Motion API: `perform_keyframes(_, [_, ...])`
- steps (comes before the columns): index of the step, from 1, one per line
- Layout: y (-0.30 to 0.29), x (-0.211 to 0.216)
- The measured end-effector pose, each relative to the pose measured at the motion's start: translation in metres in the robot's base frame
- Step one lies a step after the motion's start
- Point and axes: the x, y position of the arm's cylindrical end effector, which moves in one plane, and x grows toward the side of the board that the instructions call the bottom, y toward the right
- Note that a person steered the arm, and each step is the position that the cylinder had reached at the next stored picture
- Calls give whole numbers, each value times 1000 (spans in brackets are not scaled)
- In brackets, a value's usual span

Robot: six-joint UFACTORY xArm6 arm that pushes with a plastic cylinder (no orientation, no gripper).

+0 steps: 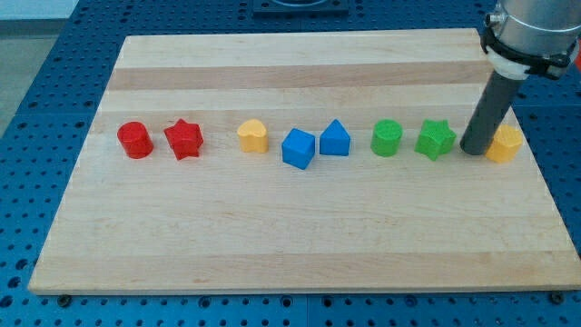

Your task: Push the yellow hexagon towards top right of the board

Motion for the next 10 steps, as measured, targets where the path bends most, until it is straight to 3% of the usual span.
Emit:
perform_keyframes(4, [50, 111])
perform_keyframes(6, [67, 67])
perform_keyframes(10, [-20, -21])
